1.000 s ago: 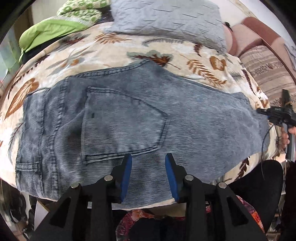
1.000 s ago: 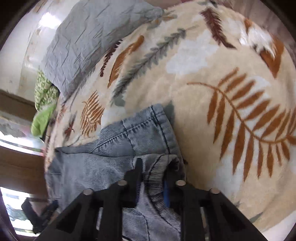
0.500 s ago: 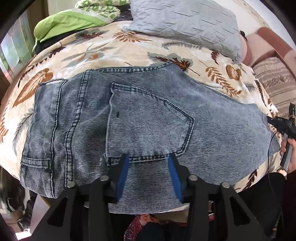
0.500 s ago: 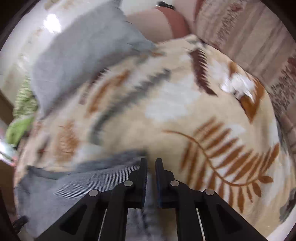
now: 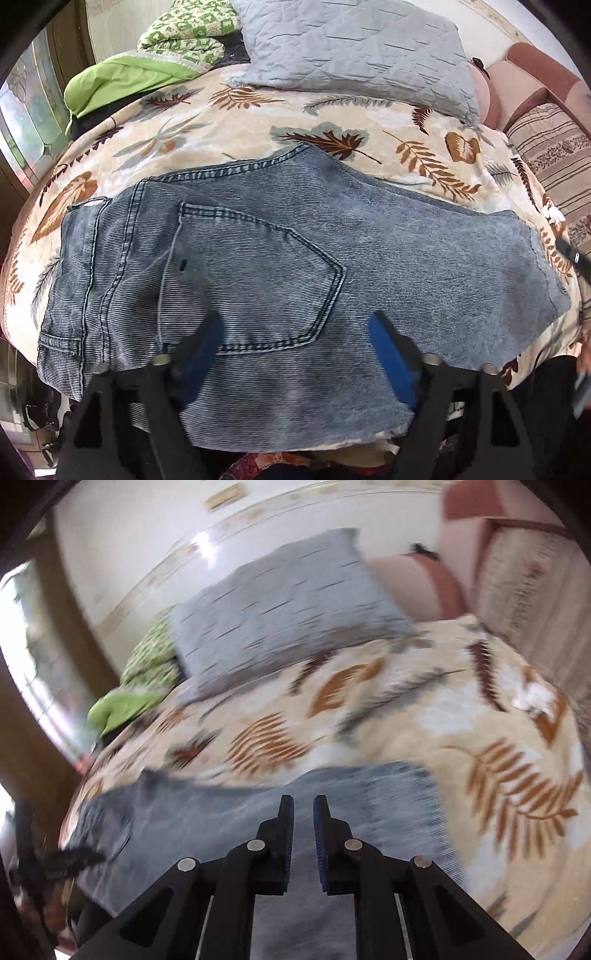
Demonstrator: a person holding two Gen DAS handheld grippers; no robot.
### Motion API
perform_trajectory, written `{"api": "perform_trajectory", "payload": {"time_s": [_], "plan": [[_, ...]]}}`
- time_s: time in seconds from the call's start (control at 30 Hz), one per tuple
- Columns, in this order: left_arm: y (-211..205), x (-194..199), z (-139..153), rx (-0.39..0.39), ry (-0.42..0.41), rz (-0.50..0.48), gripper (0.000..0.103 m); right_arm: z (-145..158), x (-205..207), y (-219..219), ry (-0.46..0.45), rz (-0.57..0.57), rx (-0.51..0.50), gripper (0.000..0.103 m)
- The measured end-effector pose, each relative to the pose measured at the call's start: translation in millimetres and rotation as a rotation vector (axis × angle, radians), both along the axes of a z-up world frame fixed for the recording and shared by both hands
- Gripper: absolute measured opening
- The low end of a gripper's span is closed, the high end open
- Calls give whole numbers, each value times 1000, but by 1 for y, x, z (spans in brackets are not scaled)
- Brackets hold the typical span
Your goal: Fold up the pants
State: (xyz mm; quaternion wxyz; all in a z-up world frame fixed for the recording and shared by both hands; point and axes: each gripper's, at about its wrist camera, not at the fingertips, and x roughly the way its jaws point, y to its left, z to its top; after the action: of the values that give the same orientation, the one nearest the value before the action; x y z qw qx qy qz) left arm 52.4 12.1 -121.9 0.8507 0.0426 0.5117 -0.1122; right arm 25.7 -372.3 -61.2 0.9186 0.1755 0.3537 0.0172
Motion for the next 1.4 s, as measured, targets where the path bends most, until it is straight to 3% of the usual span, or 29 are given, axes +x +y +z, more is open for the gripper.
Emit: {"api": "perform_trajectory", "payload": {"time_s": [0.1, 0.2, 0.33, 0.87, 1.17, 1.4], "plan": [[-9, 4, -20, 70, 56, 5, 91, -23, 8, 40, 125, 72, -23, 13], [-19, 4, -42, 166, 65, -14, 98, -62, 21, 66, 329, 93, -113, 14], [-20, -3, -46, 166, -3, 0, 103, -65, 19, 76, 296, 104, -221, 14], [-12, -14, -50, 140, -53, -10, 103, -69, 16, 62, 265, 43, -85, 15], [-9, -16, -43, 140, -43, -30, 103, -68, 16, 62, 255, 55, -88, 14], [0, -22, -13, 152, -147, 13, 103, -59, 16, 71, 217, 54, -155, 14]]}}
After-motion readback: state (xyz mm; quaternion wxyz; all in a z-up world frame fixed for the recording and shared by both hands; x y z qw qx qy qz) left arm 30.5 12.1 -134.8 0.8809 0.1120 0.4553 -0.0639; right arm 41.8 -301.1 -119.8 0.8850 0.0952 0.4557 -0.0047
